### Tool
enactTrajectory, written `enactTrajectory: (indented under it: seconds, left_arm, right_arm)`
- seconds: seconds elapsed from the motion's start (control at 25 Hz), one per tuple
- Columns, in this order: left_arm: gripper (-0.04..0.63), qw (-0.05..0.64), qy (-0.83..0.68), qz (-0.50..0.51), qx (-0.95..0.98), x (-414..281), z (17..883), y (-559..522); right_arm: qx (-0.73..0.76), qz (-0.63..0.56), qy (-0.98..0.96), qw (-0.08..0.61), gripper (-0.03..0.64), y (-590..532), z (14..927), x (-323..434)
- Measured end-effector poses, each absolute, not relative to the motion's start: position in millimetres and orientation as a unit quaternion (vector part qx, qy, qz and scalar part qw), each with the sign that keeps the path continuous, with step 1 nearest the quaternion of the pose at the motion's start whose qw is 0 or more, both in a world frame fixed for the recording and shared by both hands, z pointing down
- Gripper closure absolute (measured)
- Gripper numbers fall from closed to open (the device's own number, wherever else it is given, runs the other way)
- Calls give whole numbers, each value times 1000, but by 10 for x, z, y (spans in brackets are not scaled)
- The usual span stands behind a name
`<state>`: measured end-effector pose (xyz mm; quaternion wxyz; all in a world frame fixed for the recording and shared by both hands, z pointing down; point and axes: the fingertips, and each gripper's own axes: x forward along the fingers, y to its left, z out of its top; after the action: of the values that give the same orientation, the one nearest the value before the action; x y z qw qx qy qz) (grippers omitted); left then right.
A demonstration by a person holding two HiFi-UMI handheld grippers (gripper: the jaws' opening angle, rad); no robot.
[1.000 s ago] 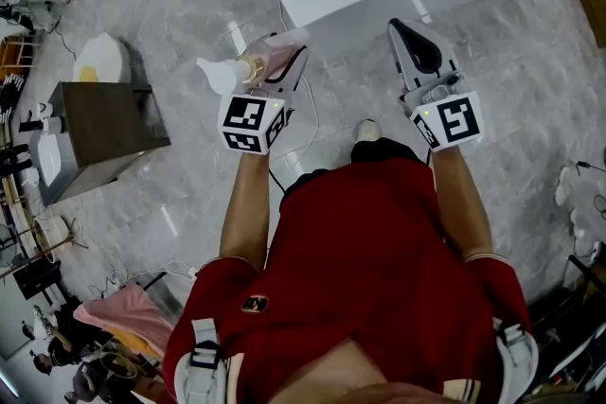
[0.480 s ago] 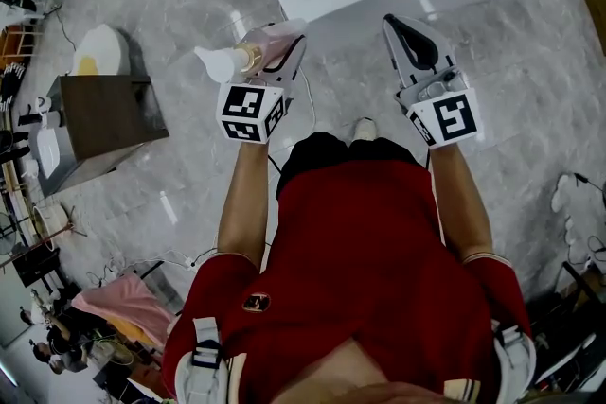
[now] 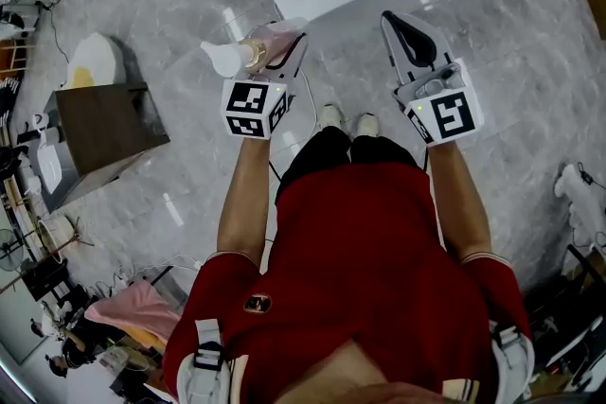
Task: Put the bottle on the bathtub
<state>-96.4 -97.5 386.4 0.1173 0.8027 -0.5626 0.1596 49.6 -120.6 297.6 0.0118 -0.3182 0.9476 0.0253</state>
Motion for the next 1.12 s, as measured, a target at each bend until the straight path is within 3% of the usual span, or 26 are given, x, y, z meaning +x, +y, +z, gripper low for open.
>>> enactTrajectory:
  seconds: [1.12]
  left_arm:
    - [351,160,-511,200,821,-1350,4981,-1677]
  right_arm:
    - [-371,7,927,-48,621,-1736,3731,131]
